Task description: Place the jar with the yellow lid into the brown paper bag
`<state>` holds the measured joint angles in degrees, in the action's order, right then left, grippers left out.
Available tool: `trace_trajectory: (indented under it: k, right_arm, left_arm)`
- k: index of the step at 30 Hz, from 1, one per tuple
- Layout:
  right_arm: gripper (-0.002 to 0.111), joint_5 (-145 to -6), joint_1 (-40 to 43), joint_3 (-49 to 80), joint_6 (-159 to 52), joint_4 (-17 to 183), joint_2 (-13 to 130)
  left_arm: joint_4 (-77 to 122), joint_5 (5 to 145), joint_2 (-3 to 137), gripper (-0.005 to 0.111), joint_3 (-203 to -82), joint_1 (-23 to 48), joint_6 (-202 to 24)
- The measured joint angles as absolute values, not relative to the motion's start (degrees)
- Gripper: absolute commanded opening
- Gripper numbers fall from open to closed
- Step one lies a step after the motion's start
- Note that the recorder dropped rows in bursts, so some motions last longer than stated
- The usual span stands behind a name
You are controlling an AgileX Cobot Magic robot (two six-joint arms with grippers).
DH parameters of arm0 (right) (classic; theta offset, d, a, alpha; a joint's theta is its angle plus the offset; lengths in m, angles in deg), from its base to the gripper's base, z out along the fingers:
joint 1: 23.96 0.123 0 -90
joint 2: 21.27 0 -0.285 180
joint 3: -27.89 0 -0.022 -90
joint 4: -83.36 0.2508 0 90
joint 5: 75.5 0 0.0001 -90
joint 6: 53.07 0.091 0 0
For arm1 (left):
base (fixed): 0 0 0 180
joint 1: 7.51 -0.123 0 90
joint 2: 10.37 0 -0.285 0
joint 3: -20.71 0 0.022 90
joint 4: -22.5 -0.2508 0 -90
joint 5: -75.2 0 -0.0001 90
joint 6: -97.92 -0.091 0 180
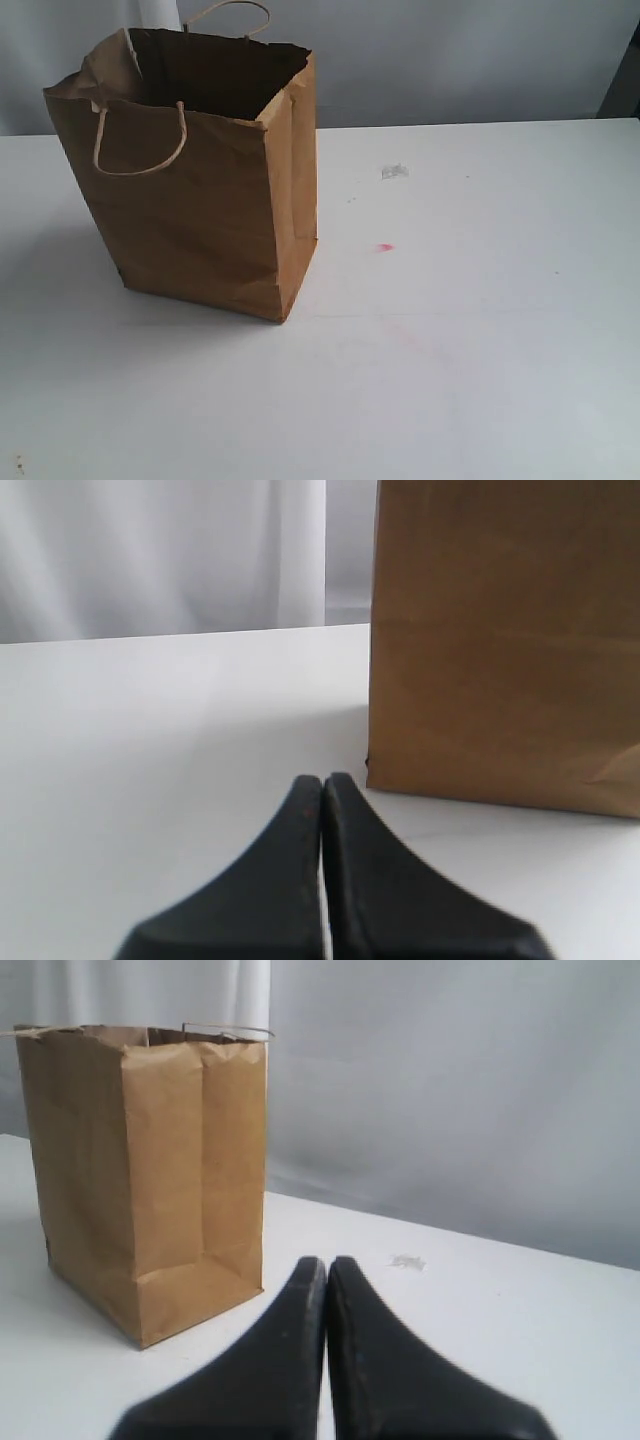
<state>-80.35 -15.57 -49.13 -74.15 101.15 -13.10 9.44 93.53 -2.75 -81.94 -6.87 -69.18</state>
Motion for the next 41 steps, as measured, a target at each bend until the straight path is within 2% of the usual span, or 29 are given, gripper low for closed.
trace_trajectory:
  k: [41]
  right_arm:
    - [0.000, -81.46, -15.57, -49.13, -74.15, 102.15, -13.10]
  left_arm:
    - [9.44, 93.53, -2.75, 0.001, -81.94, -6.87, -69.18]
